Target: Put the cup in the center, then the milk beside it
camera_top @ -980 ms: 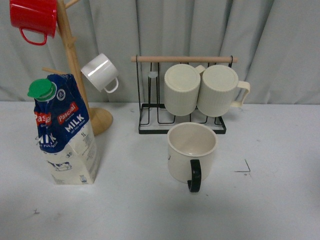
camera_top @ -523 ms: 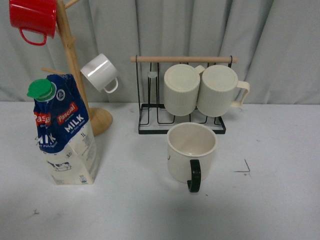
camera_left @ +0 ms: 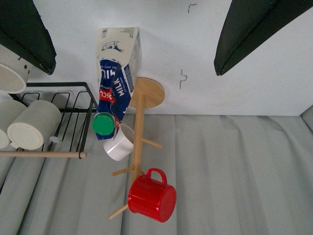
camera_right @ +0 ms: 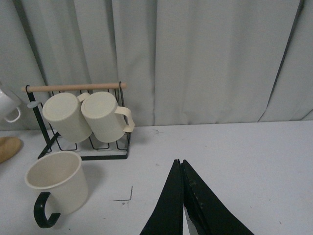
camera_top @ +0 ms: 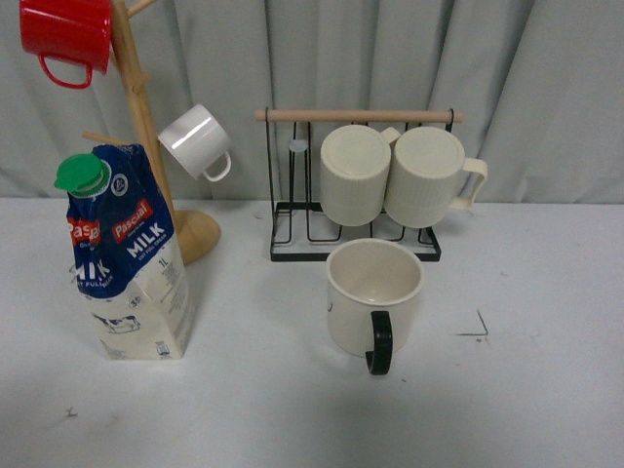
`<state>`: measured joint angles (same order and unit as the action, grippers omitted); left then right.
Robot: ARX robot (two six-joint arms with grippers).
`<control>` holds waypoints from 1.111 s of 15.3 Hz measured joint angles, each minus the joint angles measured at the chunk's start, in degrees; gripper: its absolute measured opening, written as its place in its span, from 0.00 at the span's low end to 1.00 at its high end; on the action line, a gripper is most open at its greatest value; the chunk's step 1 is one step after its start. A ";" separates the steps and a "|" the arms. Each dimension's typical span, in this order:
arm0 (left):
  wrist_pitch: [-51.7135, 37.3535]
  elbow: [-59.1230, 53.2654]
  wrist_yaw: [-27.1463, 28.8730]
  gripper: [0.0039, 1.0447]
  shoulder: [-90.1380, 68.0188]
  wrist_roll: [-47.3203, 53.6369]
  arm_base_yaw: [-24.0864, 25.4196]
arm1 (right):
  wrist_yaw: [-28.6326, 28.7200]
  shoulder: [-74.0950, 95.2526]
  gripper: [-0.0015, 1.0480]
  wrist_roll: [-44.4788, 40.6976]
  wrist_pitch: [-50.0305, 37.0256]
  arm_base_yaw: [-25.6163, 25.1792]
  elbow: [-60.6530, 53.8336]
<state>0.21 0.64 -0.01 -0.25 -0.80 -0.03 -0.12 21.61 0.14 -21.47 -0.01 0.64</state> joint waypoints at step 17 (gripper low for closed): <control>18.93 8.22 6.95 0.94 -11.08 -2.10 -3.39 | 0.04 -21.38 0.54 0.00 21.68 0.00 0.02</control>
<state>19.14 8.86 6.94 -11.33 -2.90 -3.42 -0.08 0.23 0.14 0.21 -0.01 0.67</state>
